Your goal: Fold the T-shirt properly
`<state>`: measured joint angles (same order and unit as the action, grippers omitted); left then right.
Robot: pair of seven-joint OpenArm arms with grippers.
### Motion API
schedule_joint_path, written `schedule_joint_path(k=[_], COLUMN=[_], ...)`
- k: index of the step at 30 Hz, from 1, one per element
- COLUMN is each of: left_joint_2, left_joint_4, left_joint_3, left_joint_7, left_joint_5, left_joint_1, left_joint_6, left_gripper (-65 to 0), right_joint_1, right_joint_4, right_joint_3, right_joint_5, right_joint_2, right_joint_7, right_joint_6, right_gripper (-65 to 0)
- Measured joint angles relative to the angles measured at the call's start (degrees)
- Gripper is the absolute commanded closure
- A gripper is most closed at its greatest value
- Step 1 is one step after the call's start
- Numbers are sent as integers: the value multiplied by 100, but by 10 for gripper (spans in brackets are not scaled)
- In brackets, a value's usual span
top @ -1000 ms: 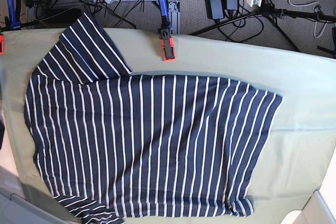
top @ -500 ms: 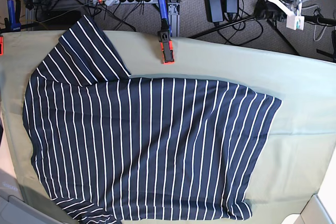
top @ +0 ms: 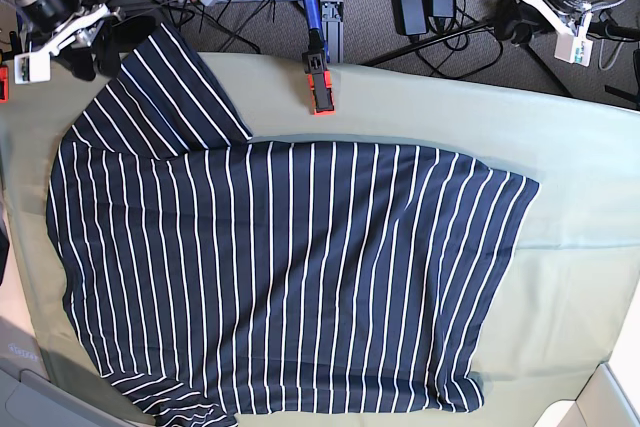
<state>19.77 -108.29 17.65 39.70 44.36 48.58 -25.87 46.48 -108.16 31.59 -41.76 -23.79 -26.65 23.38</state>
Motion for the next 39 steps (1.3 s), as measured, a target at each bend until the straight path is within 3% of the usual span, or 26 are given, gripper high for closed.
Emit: schedule_joint_path(k=[13,23,34,39], left_joint_2=[17,306,308,365], left_joint_4=[-2,-4,-2,-7], left_joint_3=[0,0,0,15], left_joint_7=[20,13,11,-535], left_joint_5=[9,9,7,4], left_joint_1=[127,125,127,125], left_joint_6=[0,0,0,-2], left_gripper=[-228,-228,-228,-228], right_joint_1=[-1290,-1397,-1443,-1445], right_joint_4=[1744,1993,1939,1886], right_joint_3=[0,-389,-1163,-1165], right_joint_5=[-92,-179,-236,-234], right_joint_2=[20,221,940,1095], right_joint_7=[-37,162,501,494], right_joint_6=[-22,-24,-28,-28], right_gripper=[-257,-257,-257,-232])
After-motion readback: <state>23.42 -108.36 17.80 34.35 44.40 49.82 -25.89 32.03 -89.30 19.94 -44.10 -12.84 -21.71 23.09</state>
